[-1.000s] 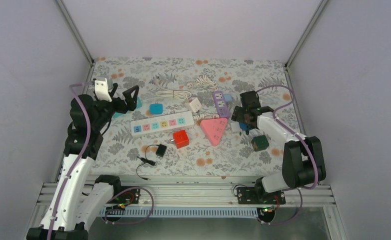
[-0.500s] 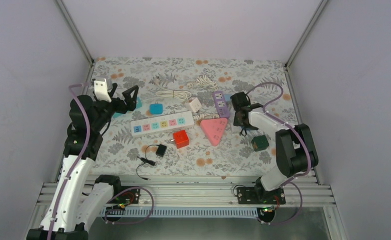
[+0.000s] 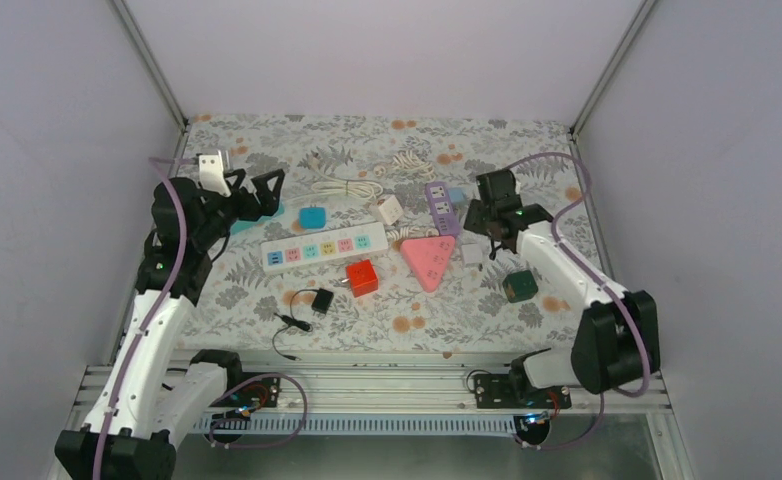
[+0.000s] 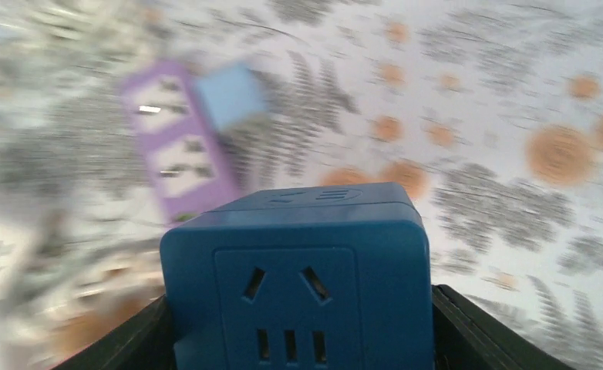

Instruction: Insert the plug

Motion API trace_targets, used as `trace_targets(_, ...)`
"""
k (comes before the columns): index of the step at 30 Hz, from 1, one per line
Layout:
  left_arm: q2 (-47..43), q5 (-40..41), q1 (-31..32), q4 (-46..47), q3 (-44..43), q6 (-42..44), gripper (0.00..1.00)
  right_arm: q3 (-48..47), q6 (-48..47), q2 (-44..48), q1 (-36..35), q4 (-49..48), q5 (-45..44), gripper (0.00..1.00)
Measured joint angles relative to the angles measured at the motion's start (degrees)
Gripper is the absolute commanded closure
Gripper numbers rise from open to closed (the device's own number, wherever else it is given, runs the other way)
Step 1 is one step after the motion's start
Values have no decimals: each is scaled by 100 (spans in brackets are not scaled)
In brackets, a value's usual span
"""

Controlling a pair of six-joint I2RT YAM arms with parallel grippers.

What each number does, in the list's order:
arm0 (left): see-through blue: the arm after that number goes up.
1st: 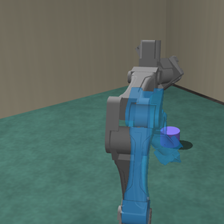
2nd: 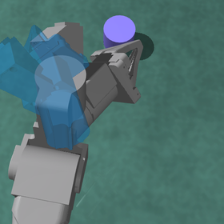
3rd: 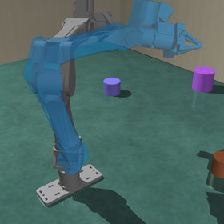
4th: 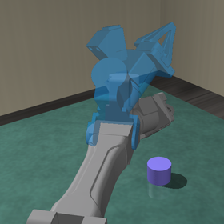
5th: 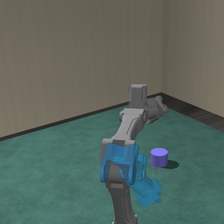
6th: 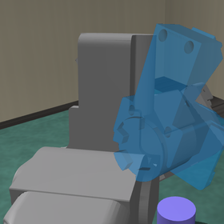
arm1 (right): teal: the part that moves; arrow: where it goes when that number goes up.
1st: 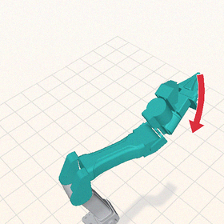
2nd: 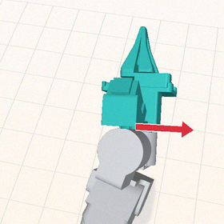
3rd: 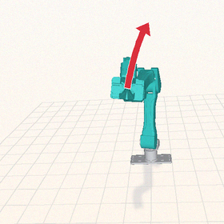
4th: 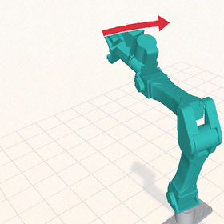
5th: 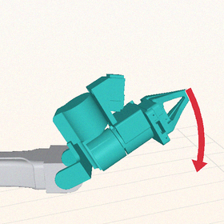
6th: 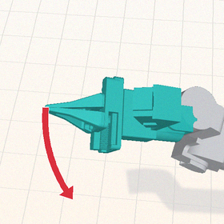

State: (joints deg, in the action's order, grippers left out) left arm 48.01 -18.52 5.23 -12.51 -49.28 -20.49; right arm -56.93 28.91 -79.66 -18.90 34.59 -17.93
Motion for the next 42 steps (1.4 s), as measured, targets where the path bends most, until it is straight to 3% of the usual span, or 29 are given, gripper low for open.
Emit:
trace_targets(11, 179, -734, 205, 225, 431, -592, 0, -219, 181, 153, -249, -1187, 3602, 38)
trace_targets(19, 348, -1381, 317, 739, 758, -1305, 0, -267, 706, -476, -962, -2852, 6015, 38)
trace_targets(27, 341, -2387, 498, 1692, 1246, -2238, 0, -737, 1917, -1207, -1593, -4542, 7138, 38)
trace_targets(34, 256, -3038, 507, 2361, 1246, -2778, 1, -883, 2942, -1298, -1867, -5807, 7663, 37)
trace_targets(42, 114, -3346, 494, 3346, 1246, -3751, 13, -885, 3773, -1290, -1851, -6813, 7943, 36)
